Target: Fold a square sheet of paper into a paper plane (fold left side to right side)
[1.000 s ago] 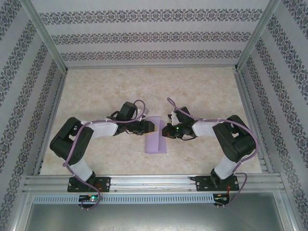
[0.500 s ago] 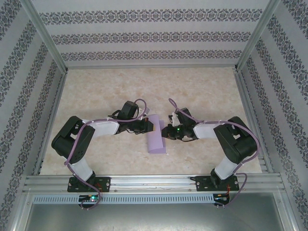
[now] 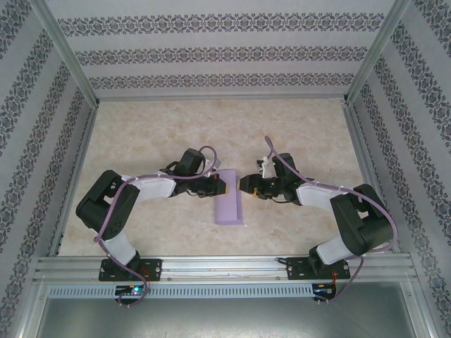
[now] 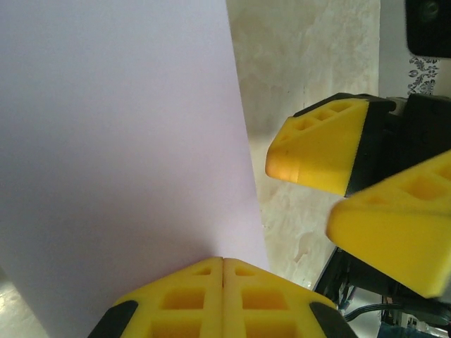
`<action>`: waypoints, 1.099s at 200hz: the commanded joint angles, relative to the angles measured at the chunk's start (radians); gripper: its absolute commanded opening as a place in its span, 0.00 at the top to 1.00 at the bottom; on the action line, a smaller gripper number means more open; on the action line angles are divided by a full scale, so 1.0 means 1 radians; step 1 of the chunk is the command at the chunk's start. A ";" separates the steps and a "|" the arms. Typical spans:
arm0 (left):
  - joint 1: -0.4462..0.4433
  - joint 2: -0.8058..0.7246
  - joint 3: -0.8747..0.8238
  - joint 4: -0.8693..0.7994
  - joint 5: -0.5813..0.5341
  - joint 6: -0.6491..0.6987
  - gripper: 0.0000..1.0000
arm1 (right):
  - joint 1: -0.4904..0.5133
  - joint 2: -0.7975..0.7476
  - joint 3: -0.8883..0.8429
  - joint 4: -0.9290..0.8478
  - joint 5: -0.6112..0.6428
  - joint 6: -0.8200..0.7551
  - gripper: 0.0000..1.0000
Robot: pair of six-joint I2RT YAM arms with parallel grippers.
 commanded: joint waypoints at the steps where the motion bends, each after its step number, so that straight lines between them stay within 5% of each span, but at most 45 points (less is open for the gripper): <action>1: -0.014 0.013 0.019 -0.009 0.001 0.018 1.00 | 0.022 0.046 0.009 0.062 -0.057 0.018 0.42; 64: -0.016 0.014 0.021 -0.009 -0.001 0.016 1.00 | 0.081 0.153 0.037 0.174 -0.076 0.082 0.53; 127: -0.017 -0.038 0.009 -0.002 -0.030 0.012 0.97 | 0.084 0.157 0.039 0.138 -0.039 0.075 0.92; 220: -0.015 -0.200 -0.022 -0.258 -0.255 0.117 0.64 | 0.086 0.156 0.079 -0.030 0.071 -0.009 0.92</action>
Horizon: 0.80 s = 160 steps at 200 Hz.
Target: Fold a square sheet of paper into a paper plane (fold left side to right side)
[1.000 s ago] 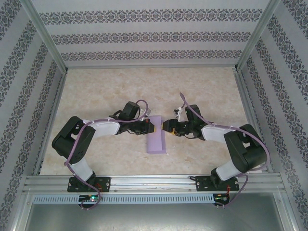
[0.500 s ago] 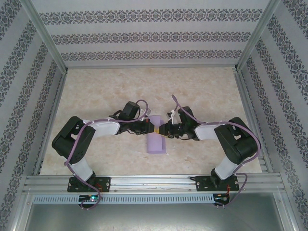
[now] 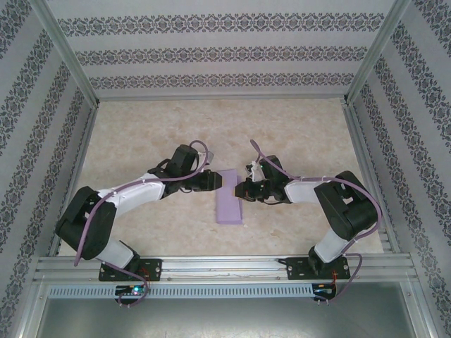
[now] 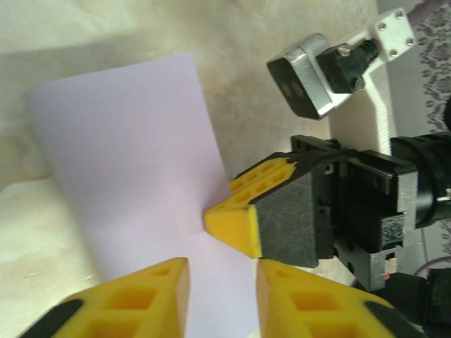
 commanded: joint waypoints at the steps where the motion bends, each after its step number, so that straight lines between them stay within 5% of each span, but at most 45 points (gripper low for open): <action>1: -0.016 0.004 -0.020 -0.098 -0.058 0.042 0.64 | 0.001 0.007 0.026 -0.046 0.034 -0.039 0.92; 66: -0.026 0.104 0.013 -0.082 -0.029 0.037 0.49 | 0.005 0.012 0.030 -0.062 0.042 -0.043 0.91; 160: -0.053 0.255 0.073 -0.084 -0.065 0.009 0.50 | 0.007 0.020 0.036 -0.083 0.051 -0.052 0.86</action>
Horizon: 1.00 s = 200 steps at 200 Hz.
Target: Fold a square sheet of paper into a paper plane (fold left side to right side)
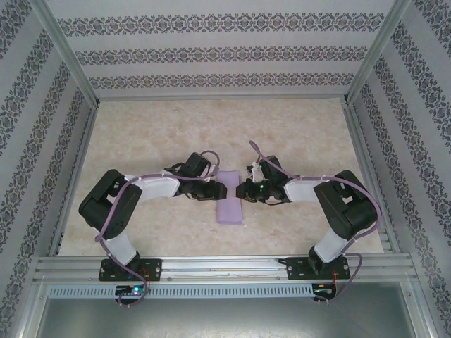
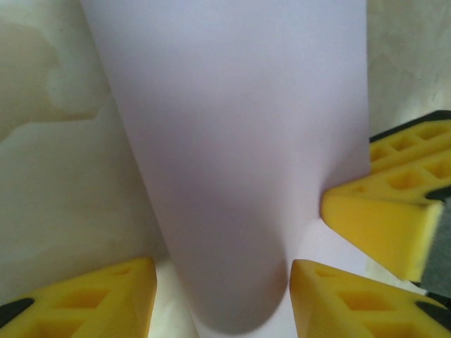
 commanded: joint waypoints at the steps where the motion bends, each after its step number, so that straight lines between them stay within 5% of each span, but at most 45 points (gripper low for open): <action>1: -0.014 0.029 0.027 -0.027 -0.027 -0.006 0.50 | 0.007 0.013 0.020 -0.022 0.014 -0.030 0.86; 113: -0.066 0.149 0.125 -0.173 -0.077 0.050 0.57 | -0.114 -0.271 -0.034 -0.321 0.211 -0.169 0.50; 200: -0.098 0.225 0.210 -0.257 -0.079 0.098 0.51 | -0.186 -0.347 -0.071 -0.376 0.206 -0.203 0.48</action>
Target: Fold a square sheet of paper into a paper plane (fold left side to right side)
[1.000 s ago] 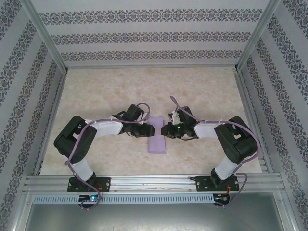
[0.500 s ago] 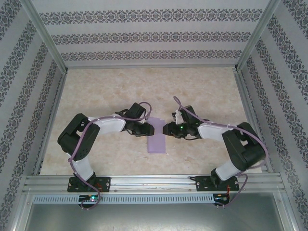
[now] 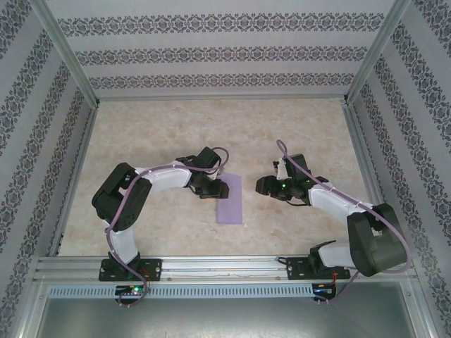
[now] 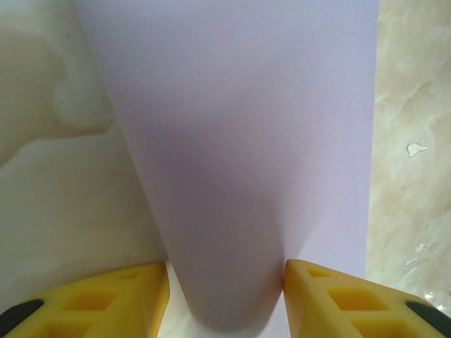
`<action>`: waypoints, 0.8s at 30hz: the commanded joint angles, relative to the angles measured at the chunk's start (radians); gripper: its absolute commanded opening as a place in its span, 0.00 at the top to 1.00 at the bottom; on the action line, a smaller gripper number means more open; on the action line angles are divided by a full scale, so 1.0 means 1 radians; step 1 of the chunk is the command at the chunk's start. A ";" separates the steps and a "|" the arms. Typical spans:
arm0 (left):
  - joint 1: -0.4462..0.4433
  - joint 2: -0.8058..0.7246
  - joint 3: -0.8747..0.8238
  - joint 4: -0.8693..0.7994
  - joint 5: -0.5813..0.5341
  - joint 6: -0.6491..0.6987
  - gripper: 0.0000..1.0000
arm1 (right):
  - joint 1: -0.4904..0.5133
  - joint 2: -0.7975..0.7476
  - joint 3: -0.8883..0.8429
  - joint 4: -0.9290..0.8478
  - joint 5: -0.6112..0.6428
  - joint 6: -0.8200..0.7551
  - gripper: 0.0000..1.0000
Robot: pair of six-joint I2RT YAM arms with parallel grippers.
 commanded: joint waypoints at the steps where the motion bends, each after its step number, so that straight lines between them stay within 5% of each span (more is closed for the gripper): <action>1: -0.059 0.110 -0.005 0.032 0.011 0.045 0.51 | -0.008 -0.015 -0.014 -0.032 0.007 -0.025 0.47; 24: -0.073 0.180 0.054 -0.013 0.000 0.054 0.44 | 0.005 0.006 -0.005 -0.034 -0.028 -0.029 0.48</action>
